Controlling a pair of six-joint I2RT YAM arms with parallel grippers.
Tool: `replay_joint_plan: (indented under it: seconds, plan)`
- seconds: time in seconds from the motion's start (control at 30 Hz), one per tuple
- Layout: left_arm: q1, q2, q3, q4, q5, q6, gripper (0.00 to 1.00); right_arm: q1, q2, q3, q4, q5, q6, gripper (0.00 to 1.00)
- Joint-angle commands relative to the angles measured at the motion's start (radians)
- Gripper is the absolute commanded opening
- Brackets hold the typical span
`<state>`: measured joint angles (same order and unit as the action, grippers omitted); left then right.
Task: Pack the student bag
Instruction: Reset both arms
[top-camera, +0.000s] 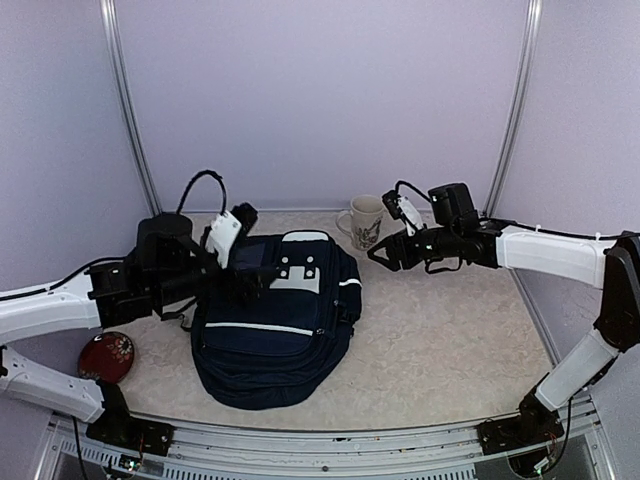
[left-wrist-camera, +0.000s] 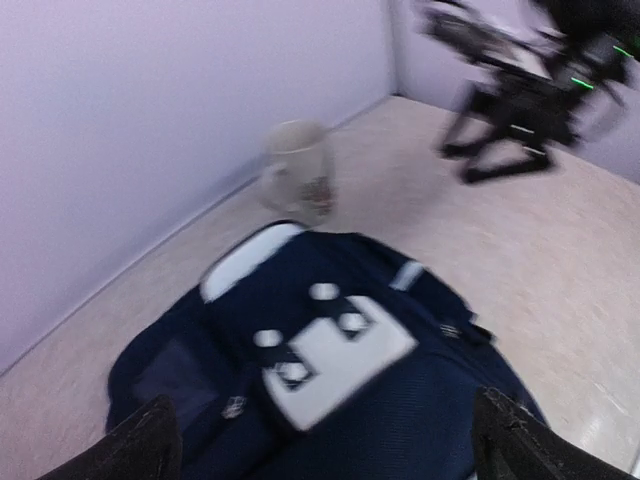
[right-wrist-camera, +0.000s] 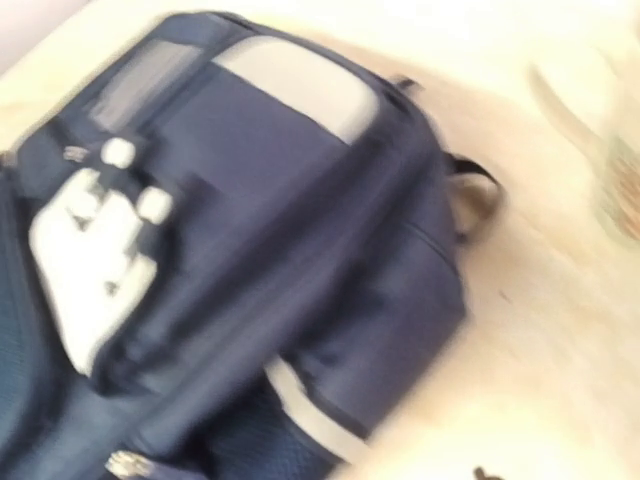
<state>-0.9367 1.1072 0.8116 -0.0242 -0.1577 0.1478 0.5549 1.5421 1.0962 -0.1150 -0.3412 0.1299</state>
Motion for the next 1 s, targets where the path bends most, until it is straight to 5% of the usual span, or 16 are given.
replay_joint_plan:
  seconds: [0.0, 0.17, 0.4, 0.63, 0.97]
  plan:
    - [0.294, 0.102, 0.087, -0.124, -0.189, -0.374, 0.98, -0.071, -0.106, -0.117, 0.122, 0.074, 0.097, 0.64]
    - [0.574, 0.118, 0.000, -0.116, -0.120, -0.663, 0.98, -0.254, -0.247, -0.282, 0.210, 0.127, 0.184, 0.66]
    - [0.796, -0.057, -0.220, 0.146, -0.100, -0.700, 0.99, -0.689, -0.507, -0.588, 0.399, 0.071, 0.322, 0.70]
    - [0.840, -0.134, -0.245, 0.197, -0.209, -0.544, 0.99, -0.717, -0.684, -0.854, 0.598, 0.386, 0.347, 0.89]
    - [0.849, -0.051, -0.249, 0.205, -0.218, -0.458, 0.99, -0.716, -0.677, -0.921, 0.607, 0.662, 0.486, 0.93]
